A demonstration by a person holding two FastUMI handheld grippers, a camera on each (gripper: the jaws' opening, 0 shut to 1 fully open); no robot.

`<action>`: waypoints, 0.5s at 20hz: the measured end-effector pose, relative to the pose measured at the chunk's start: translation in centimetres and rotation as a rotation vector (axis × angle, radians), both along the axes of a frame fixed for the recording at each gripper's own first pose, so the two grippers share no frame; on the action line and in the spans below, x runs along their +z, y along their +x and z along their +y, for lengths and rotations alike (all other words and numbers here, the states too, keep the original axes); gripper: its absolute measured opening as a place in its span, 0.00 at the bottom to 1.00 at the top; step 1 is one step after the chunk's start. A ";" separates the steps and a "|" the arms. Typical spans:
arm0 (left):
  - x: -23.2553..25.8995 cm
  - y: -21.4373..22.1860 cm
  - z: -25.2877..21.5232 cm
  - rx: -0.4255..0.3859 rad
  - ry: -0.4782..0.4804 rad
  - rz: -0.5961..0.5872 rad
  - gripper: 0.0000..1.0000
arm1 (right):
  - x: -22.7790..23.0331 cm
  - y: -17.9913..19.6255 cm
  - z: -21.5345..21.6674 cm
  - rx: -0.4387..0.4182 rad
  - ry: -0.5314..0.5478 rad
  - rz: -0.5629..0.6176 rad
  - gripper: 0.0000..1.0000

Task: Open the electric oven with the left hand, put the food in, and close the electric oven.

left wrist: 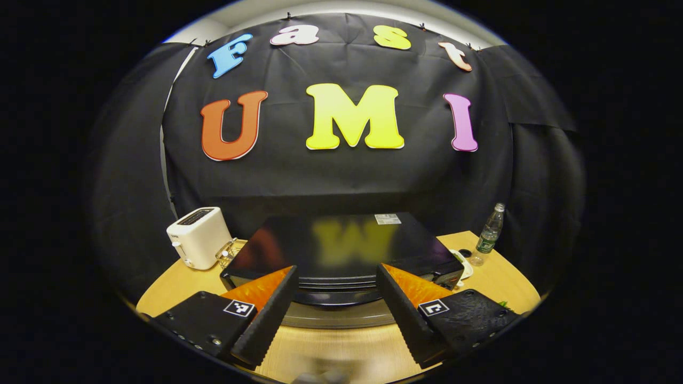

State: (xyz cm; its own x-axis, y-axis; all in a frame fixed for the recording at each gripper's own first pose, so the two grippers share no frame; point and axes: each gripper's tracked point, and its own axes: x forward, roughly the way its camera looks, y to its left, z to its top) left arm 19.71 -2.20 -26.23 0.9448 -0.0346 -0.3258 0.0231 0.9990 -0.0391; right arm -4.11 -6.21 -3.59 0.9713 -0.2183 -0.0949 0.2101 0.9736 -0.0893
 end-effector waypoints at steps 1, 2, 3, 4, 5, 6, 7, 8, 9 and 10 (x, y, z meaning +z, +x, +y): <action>-0.5 0.4 -0.1 -0.002 0.002 0.000 0.96 | -0.3 0.0 -0.1 -0.006 0.001 0.008 0.93; -0.8 0.6 -0.1 -0.003 0.009 0.006 0.96 | -0.3 -0.1 -0.1 -0.009 0.004 0.011 0.93; -1.6 0.6 -0.6 -0.011 0.005 0.025 0.88 | -0.3 -0.2 -0.1 -0.011 0.010 0.008 0.93; -2.2 0.5 -0.8 -0.014 0.007 0.043 0.95 | -0.3 -0.3 -0.1 -0.012 0.015 0.008 0.93; -2.0 0.5 -0.6 -0.016 0.016 0.027 0.98 | -0.6 -0.3 0.0 -0.013 0.018 0.009 0.93; -2.0 0.6 -0.6 -0.015 0.019 0.025 0.99 | -0.8 -0.4 0.0 -0.015 0.019 0.012 0.93; -2.2 0.4 -0.8 -0.011 0.014 0.036 0.98 | -1.1 -0.6 0.2 -0.010 0.022 0.017 0.93; -2.0 0.3 -0.7 -0.014 0.017 0.030 0.98 | -1.1 -0.6 0.4 -0.005 0.026 0.018 0.94; -2.4 0.0 -0.6 -0.013 0.014 0.039 0.98 | -1.2 -0.7 0.4 -0.002 0.027 0.019 0.93; -2.2 -0.3 -0.6 -0.013 0.014 0.036 0.98 | -1.1 -0.7 0.5 -0.001 0.028 0.014 0.93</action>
